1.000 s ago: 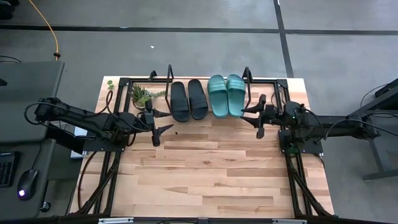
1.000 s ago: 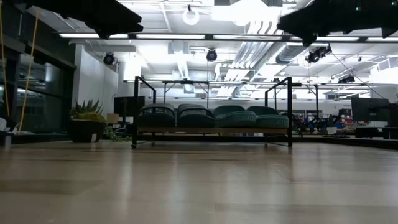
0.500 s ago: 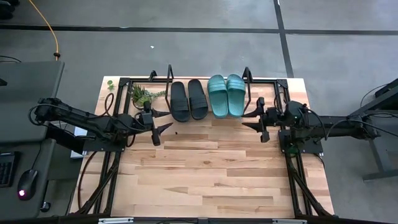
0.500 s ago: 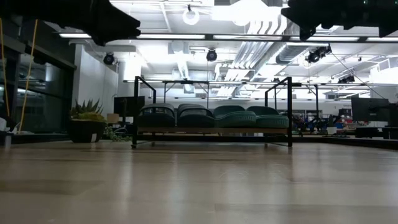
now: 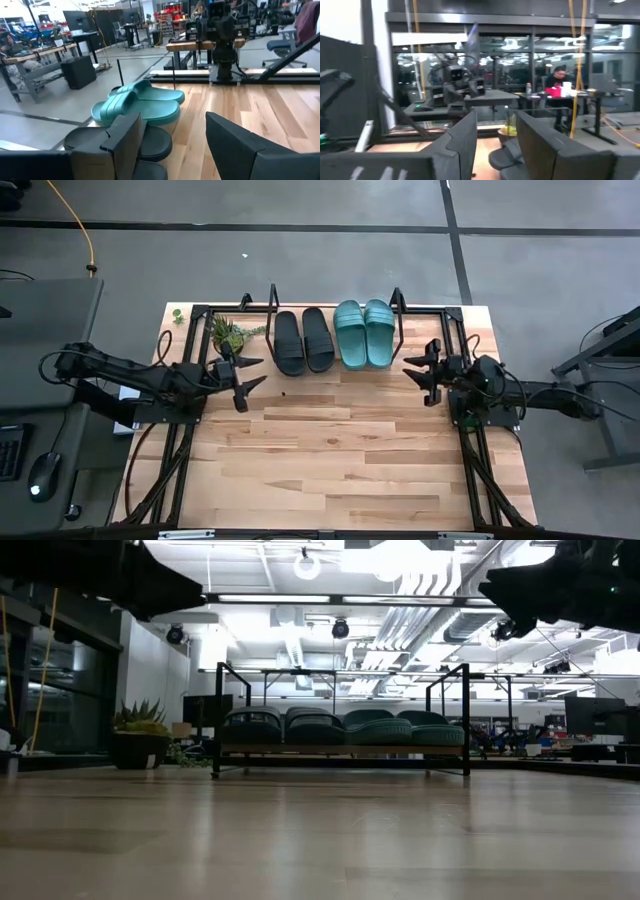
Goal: Pick and place slides into the shelf
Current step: Return to Home Position
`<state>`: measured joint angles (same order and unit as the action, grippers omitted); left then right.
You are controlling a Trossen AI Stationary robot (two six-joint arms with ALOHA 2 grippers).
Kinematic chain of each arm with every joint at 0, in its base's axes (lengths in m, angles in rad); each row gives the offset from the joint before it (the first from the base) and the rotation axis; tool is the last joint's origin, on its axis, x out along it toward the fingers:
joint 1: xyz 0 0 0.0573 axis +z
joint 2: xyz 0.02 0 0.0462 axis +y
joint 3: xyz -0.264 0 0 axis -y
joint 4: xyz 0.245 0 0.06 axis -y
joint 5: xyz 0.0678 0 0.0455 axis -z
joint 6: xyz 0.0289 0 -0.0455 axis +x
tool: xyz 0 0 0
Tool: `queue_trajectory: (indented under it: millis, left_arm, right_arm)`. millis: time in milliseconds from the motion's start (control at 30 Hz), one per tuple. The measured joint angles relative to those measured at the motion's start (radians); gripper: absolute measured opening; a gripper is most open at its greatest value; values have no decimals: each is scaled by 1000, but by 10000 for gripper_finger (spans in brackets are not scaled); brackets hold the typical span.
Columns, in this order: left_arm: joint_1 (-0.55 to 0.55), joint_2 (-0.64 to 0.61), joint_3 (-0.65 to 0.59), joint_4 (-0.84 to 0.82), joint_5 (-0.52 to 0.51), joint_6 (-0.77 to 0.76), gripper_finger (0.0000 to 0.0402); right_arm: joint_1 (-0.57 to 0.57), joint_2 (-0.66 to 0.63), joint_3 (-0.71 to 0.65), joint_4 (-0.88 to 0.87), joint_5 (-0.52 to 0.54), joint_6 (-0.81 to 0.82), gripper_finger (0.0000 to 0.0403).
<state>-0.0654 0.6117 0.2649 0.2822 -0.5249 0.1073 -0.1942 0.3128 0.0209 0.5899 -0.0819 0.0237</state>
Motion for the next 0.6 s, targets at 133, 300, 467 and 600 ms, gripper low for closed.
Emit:
queue_trajectory:
  millis: [133, 300, 467, 600]
  left_arm:
    - [0, -70, 0, -61, 14, -7, 207]
    - [0, -135, 0, -167, 38, -11, 207]
    - [0, -199, 0, -236, 60, -25, 207]
    - [0, -247, 0, -261, 86, -26, 207]
  right_arm:
    - [-18, -63, 5, -35, -61, 3, 128]
    - [-23, -108, 6, -88, -75, 3, 128]
    - [-39, -119, 6, -122, -75, 3, 128]
    - [-54, -119, 6, -140, -75, 5, 128]
